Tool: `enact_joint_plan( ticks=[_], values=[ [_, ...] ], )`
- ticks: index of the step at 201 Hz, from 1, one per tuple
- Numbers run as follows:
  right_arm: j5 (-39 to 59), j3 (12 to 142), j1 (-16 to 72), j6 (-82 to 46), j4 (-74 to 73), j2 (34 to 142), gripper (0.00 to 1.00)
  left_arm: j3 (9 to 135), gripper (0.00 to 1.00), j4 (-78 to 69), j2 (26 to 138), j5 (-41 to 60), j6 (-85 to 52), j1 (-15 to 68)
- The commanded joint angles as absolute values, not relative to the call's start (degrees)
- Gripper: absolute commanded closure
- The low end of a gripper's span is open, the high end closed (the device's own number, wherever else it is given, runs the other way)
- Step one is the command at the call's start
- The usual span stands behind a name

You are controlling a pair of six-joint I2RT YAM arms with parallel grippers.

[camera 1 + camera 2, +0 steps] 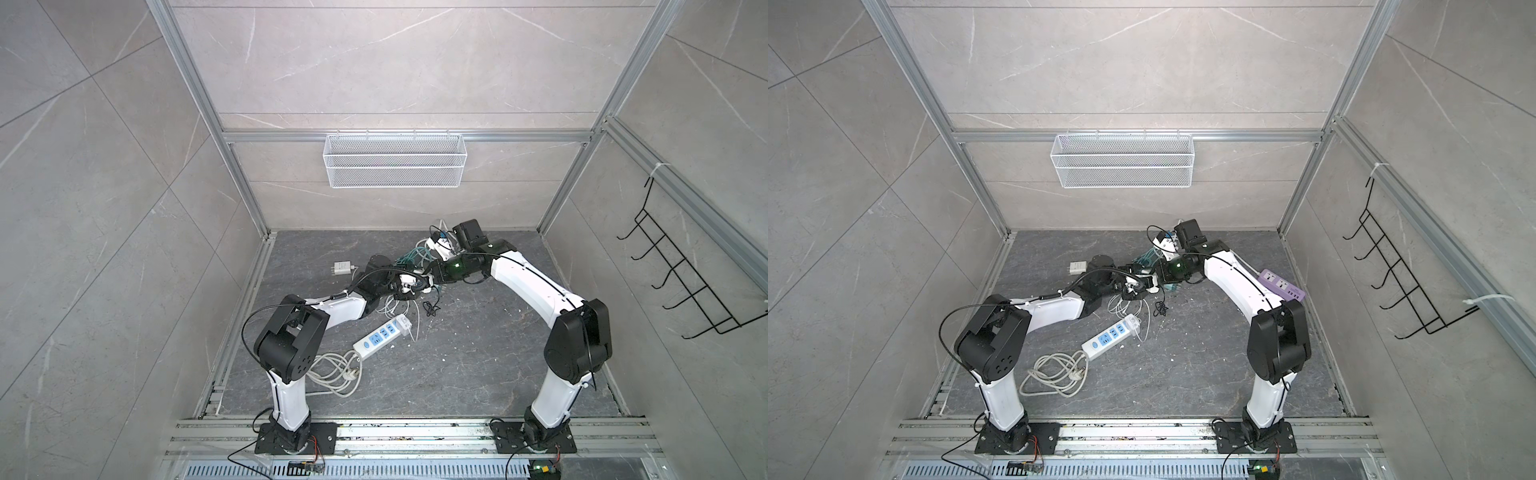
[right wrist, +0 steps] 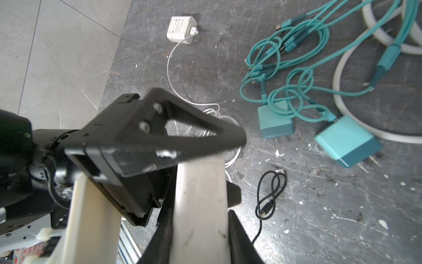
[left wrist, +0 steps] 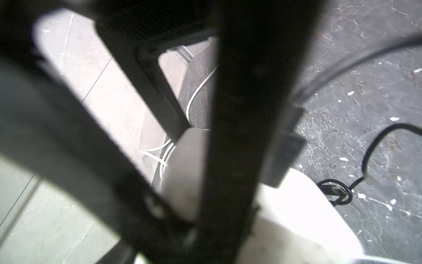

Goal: Insert the plug
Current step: 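Close the right gripper on the charger held up by the left gripper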

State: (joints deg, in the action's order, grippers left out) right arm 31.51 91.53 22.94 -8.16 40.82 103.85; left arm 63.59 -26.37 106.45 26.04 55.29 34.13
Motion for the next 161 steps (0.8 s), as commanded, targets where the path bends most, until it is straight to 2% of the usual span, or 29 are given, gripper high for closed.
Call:
enact_joint_plan(
  ticks=[1, 12, 32, 51, 73, 87, 103, 161],
  values=[
    [33.39, 92.98, 23.38, -7.93, 41.31, 104.41, 0.88, 66.45, 0.42, -26.29, 107.35, 26.56, 55.19, 34.28],
    [33.48, 93.0, 23.33, -8.0, 41.22, 104.41, 0.87, 66.59, 0.44, -26.76, 107.52, 26.33, 54.71, 34.28],
    [33.6, 92.94, 23.38, -8.26, 40.94, 104.43, 0.84, 67.64, 0.54, -26.72, 108.01, 26.49, 53.03, 34.31],
    [33.62, 92.38, 23.42, -8.71, 40.16, 104.17, 0.82, 67.75, 0.56, -27.94, 108.31, 26.61, 51.09, 34.36],
    [29.62, 90.77, 23.38, -11.04, 38.17, 102.69, 0.7, 67.68, 0.57, -30.7, 108.63, 25.95, 47.95, 34.31],
    [26.76, 89.49, 23.3, -12.52, 36.75, 101.12, 0.54, 67.42, 0.57, -31.71, 108.72, 25.7, 46.57, 34.34],
    [24.17, 88.25, 23.29, -14.16, 35.49, 99.42, 0.45, 67.32, 0.58, -31.99, 108.69, 25.23, 45.3, 34.32],
    [24.57, 86.48, 23.2, -15.12, 33.89, 97.42, 0.43, 67.85, 0.61, -33.75, 109.13, 26.5, 40.27, 34.22]
  ],
)
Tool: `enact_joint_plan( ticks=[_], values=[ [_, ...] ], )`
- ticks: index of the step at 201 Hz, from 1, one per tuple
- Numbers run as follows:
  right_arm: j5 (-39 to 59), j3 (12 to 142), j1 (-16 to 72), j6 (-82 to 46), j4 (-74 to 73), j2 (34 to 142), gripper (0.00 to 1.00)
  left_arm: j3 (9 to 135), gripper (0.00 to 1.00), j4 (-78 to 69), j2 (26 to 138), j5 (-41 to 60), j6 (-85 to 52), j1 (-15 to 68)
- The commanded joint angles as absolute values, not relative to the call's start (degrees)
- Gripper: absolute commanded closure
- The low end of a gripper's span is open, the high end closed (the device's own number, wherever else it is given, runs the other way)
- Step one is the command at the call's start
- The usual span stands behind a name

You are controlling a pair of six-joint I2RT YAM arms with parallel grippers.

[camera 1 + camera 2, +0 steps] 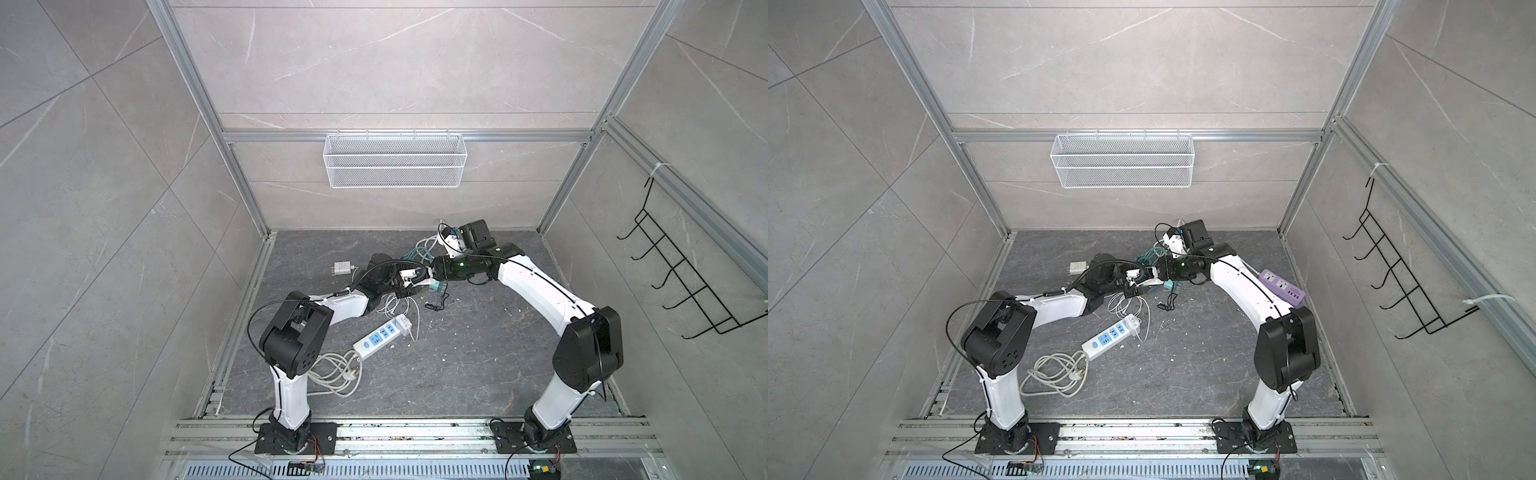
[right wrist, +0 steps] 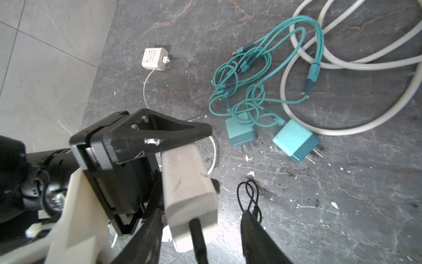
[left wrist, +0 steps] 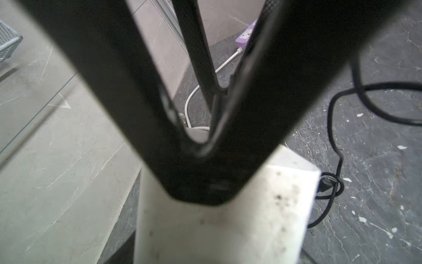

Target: Insert the plug

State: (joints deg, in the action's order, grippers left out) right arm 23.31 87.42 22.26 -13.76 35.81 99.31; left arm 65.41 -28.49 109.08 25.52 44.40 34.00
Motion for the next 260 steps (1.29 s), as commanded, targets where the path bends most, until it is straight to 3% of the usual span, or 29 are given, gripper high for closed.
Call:
enact_joint_plan(
  ticks=[1, 80, 111, 175, 216, 260],
  values=[
    [24.63, 86.44, 23.2, -15.12, 33.91, 97.44, 0.43, 67.85, 0.61, -33.79, 109.15, 26.52, 40.22, 34.25],
    [20.59, 79.72, 19.87, -17.12, 33.0, 89.17, 0.38, 67.95, 0.62, -36.78, 109.82, 24.27, 36.33, 34.1],
    [14.88, 75.19, 18.84, -19.01, 32.89, 83.85, 0.36, 67.17, 0.62, -39.04, 110.13, 23.84, 33.58, 32.97],
    [19.36, 54.59, 23.6, -24.96, 13.36, 66.81, 0.39, 67.54, 0.64, -37.3, 109.21, 21.89, 23.14, 32.76],
    [17.83, 53.87, 30.78, -24.26, 3.52, 71.81, 0.41, 66.36, 0.64, -35.97, 106.47, 18.72, 17.92, 33.77],
    [14.48, 55.79, 31.45, -25.7, -5.22, 80.91, 0.4, 64.12, 0.64, -35.91, 103.76, 19.65, 17.97, 34.05]
  ],
)
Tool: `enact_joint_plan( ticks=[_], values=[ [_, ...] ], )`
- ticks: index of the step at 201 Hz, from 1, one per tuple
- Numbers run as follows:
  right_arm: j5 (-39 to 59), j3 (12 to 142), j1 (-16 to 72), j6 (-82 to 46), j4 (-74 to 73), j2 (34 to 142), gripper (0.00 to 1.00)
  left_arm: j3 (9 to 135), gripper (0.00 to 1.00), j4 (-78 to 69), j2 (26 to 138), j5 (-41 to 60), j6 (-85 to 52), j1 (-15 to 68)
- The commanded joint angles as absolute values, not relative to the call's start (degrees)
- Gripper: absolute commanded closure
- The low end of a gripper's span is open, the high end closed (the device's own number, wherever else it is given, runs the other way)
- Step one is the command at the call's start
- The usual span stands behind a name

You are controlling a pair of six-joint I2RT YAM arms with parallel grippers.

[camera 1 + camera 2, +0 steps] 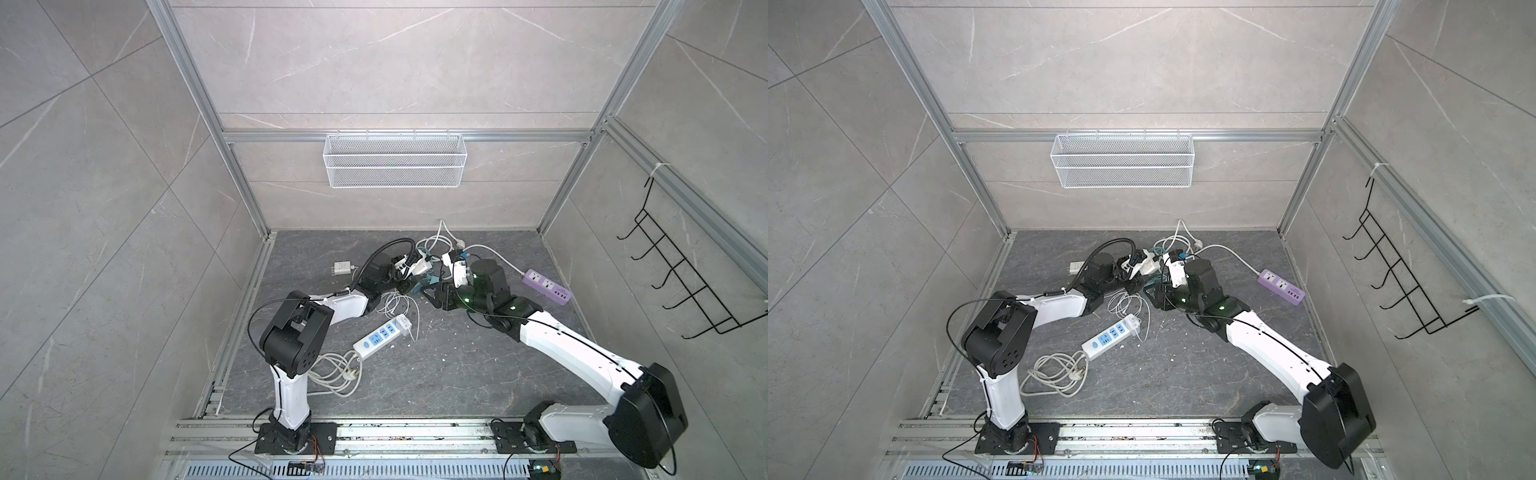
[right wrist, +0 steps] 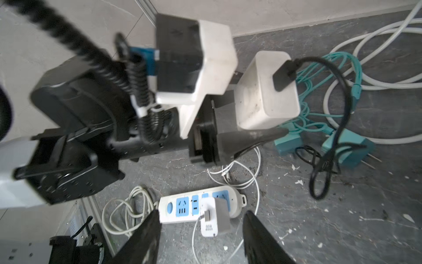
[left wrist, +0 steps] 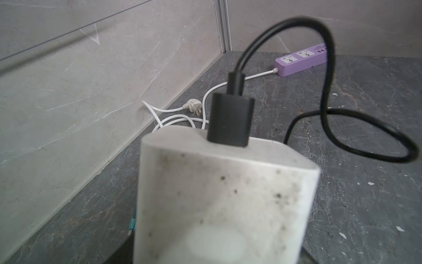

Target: Insert the plug

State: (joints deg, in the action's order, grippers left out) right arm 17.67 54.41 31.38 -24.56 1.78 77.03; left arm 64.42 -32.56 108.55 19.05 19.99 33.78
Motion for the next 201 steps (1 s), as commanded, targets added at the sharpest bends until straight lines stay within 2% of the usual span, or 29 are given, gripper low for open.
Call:
enact_joint_plan(
  ticks=[1, 45, 131, 201],
  values=[
    [14.45, 55.85, 31.41, -25.73, -5.33, 81.06, 0.4, 64.14, 0.64, -35.89, 103.69, 19.67, 17.86, 34.08],
    [10.38, 57.48, 30.9, -25.94, -7.86, 84.29, 0.38, 64.15, 0.64, -33.85, 102.09, 22.89, 16.78, 33.94],
    [10.64, 57.57, 28.35, -25.22, -7.65, 81.68, 0.39, 63.64, 0.66, -31.61, 101.34, 22.86, 17.17, 33.81],
    [12.01, 59.41, 26.76, -26.89, -11.72, 84.52, 0.41, 63.2, 0.66, -31.2, 100.28, 23.71, 16.1, 33.79]
  ],
)
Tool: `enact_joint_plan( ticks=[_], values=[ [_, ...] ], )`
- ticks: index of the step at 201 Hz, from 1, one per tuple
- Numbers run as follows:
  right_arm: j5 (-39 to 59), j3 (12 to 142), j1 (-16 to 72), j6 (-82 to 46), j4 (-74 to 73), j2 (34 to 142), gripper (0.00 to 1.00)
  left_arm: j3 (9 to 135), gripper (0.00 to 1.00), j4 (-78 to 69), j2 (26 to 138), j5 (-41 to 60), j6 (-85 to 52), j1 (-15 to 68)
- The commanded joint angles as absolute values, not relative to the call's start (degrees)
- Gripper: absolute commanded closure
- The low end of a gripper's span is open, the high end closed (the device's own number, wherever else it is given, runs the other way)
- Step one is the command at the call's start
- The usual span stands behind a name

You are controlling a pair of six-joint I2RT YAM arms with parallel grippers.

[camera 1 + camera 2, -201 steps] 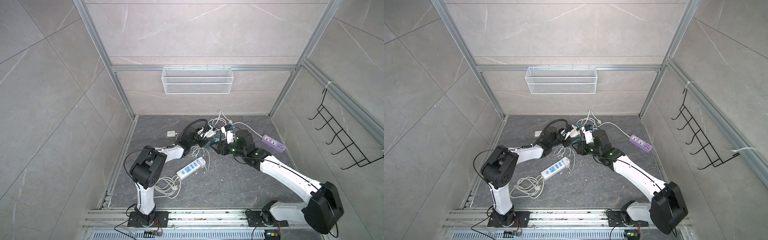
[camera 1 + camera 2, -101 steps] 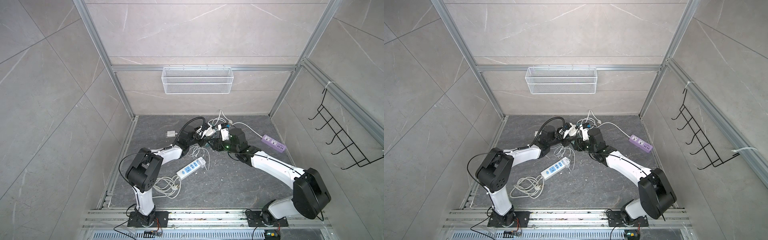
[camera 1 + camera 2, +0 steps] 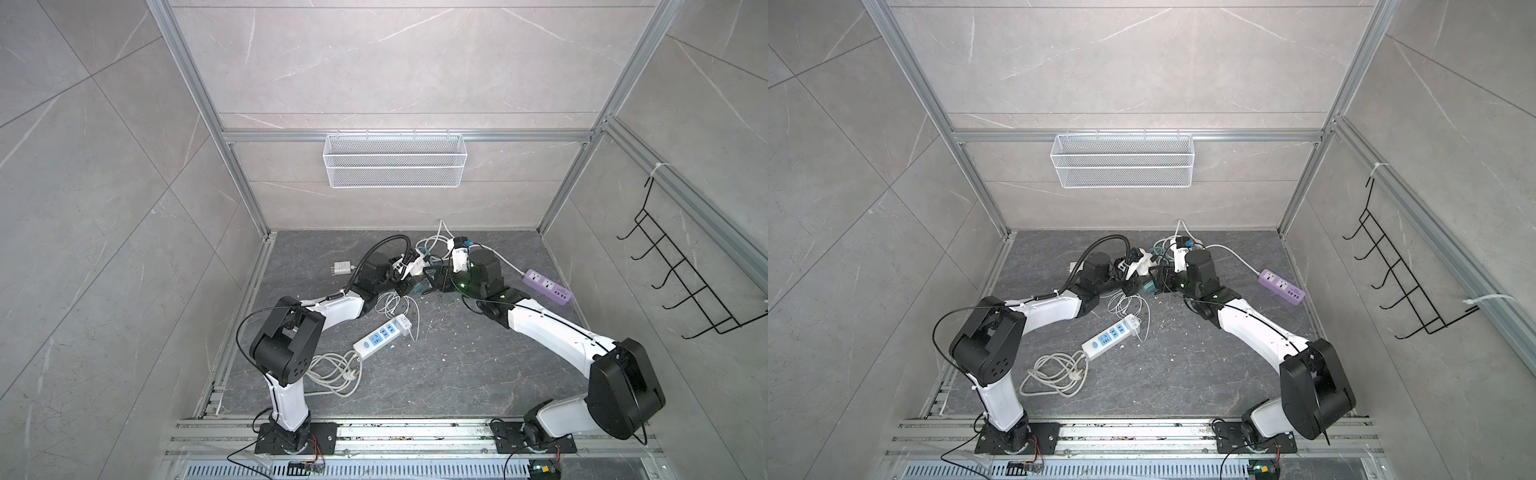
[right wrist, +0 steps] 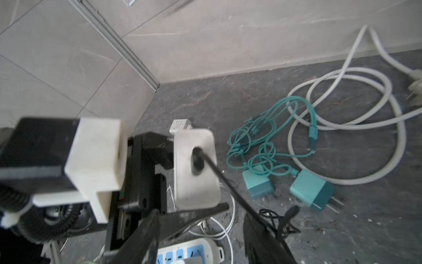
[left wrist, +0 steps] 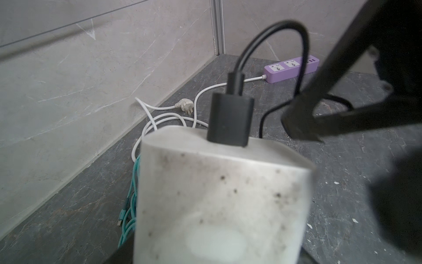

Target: Insert the plug

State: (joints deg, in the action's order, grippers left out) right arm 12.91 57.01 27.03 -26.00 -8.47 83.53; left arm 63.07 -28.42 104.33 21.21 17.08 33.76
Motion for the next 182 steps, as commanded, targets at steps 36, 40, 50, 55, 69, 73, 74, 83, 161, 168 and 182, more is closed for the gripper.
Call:
enact_joint_plan(
  ticks=[36, 40, 50, 55, 69, 73, 74, 83, 161, 168, 182],
  values=[
    [16.3, 61.66, 26.54, -28.59, -12.35, 87.0, 0.43, 63.02, 0.66, -31.47, 100.11, 23.69, 15.42, 33.79],
    [16.77, 61.62, 26.54, -28.76, -12.58, 87.12, 0.43, 63.02, 0.66, -31.54, 100.06, 23.7, 15.42, 33.82],
    [17.71, 61.49, 26.53, -28.99, -13.12, 87.22, 0.45, 63.18, 0.66, -31.64, 100.11, 23.52, 15.01, 33.82],
    [18.09, 61.38, 26.54, -29.22, -13.33, 87.2, 0.45, 63.35, 0.66, -31.55, 100.19, 23.63, 14.95, 33.75],
    [18.82, 61.33, 26.54, -29.21, -13.3, 87.48, 0.47, 63.54, 0.67, -31.63, 100.23, 23.91, 14.59, 33.72],
    [18.94, 61.29, 26.54, -29.12, -13.19, 87.51, 0.47, 63.54, 0.67, -31.74, 100.28, 24.07, 14.5, 33.78],
    [18.96, 61.32, 26.54, -29.11, -13.19, 87.57, 0.47, 63.54, 0.67, -31.74, 100.28, 24.08, 14.5, 33.78],
    [19.32, 61.34, 26.52, -28.93, -13.15, 87.81, 0.47, 63.54, 0.67, -32.03, 100.2, 24.46, 14.17, 33.76],
    [22.51, 62.91, 26.81, -29.31, -13.65, 90.95, 0.55, 63.85, 0.67, -32.14, 99.65, 25.66, 13.03, 33.83],
    [22.65, 62.9, 26.8, -29.3, -13.71, 90.92, 0.57, 64.03, 0.67, -32.0, 99.75, 25.62, 13.07, 33.77],
    [22.63, 62.82, 26.83, -29.31, -13.8, 90.71, 0.61, 64.31, 0.68, -31.49, 99.84, 25.89, 13.11, 33.81]
  ],
)
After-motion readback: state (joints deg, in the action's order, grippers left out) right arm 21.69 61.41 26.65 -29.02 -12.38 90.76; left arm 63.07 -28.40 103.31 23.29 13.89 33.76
